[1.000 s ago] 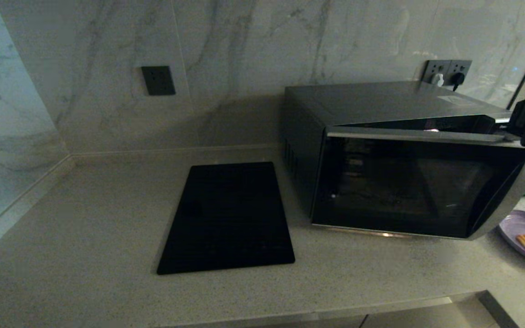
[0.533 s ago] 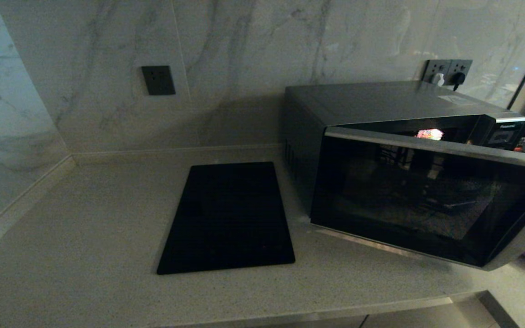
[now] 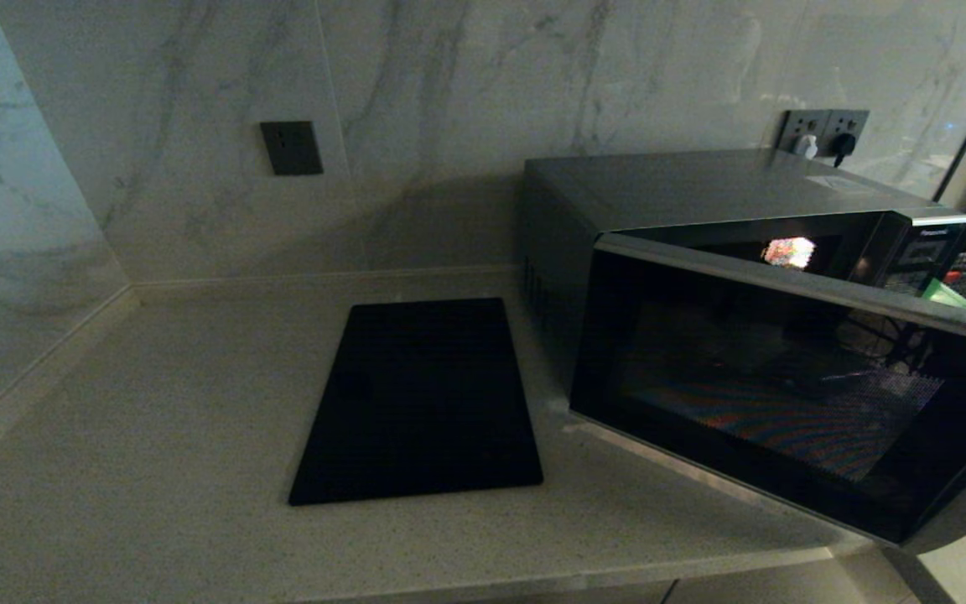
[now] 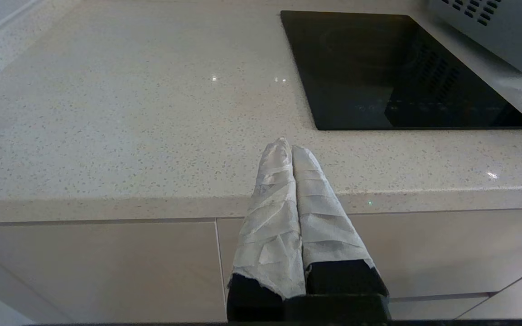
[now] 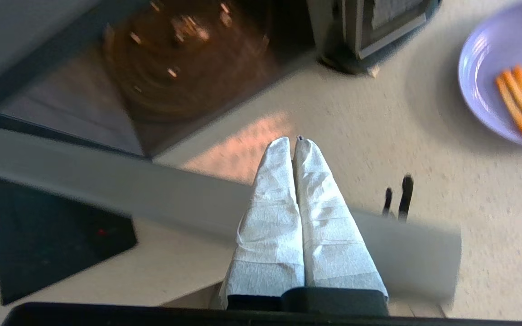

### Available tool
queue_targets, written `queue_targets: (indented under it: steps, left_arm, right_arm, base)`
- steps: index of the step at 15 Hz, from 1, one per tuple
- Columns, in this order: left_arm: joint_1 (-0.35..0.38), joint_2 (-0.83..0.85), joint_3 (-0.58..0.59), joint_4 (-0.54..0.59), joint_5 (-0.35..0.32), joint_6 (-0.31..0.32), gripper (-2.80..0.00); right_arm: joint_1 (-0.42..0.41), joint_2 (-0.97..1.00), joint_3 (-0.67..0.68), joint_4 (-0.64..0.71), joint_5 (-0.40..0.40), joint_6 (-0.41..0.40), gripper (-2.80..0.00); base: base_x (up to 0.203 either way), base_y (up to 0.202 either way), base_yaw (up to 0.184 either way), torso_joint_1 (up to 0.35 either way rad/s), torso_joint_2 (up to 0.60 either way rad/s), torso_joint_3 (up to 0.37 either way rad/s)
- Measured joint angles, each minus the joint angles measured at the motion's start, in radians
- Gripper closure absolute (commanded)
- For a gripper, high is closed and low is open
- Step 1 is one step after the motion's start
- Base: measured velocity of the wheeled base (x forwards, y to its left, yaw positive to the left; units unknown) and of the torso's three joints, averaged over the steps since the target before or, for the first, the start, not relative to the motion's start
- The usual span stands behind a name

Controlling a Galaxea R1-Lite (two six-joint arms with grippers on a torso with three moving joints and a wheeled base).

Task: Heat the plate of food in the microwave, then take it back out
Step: Open the microwave oven

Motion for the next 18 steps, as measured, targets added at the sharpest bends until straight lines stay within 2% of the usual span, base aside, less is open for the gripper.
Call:
queue_targets:
  steps: [8, 18]
  left_arm:
    - [0.0, 0.0, 0.0, 0.0, 0.0, 0.0, 0.0]
    - [0.0, 0.0, 0.0, 0.0, 0.0, 0.0, 0.0]
  right_arm:
    - [0.012, 0.015, 0.072, 0.002, 0.0, -0.014, 0.0]
    - [0.172, -0.073, 0.146, 0.056, 0.0, -0.009, 0.0]
  base:
    - [0.0, 0.0, 0.0, 0.0, 0.0, 0.0]
    - [0.0, 0.0, 0.0, 0.0, 0.0, 0.0]
